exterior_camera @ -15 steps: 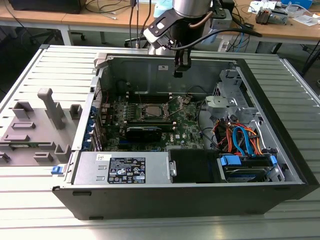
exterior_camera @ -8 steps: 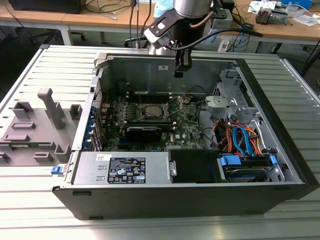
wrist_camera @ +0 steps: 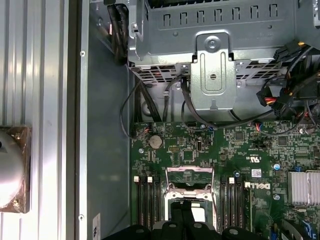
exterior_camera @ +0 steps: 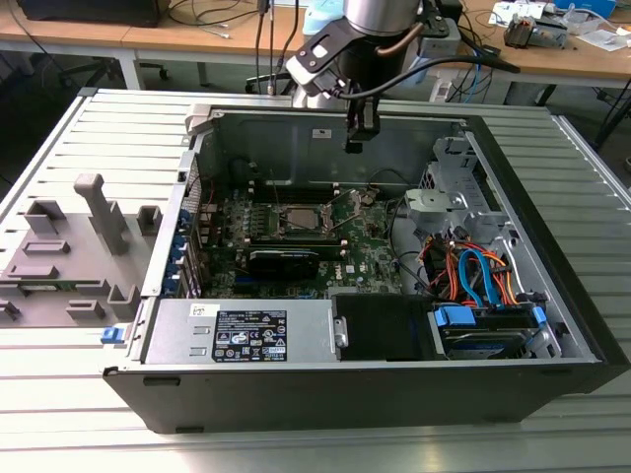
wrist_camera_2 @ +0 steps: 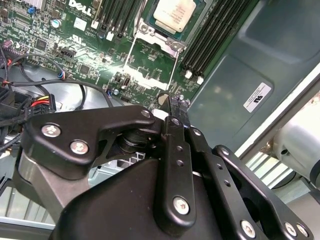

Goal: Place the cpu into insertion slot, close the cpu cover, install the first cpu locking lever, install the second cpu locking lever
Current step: 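Close the cpu cover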

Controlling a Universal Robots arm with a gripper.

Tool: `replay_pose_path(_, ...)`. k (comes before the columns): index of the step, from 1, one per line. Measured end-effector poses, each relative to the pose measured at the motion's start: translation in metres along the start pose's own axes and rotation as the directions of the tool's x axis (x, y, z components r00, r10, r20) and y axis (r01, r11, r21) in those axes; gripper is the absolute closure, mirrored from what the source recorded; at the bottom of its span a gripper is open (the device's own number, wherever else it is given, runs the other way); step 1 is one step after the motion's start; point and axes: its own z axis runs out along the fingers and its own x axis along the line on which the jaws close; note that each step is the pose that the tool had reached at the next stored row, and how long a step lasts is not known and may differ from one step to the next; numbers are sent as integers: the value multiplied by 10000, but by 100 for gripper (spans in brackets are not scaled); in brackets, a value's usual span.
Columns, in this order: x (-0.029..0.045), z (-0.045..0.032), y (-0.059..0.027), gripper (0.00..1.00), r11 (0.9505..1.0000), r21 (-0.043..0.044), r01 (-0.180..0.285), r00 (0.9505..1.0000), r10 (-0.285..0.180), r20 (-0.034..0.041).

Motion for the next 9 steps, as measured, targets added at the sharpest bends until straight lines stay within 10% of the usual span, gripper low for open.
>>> replay_pose_path(9, 0, 2, 19, 89, 10000, 0, 0, 10000, 0, -1)
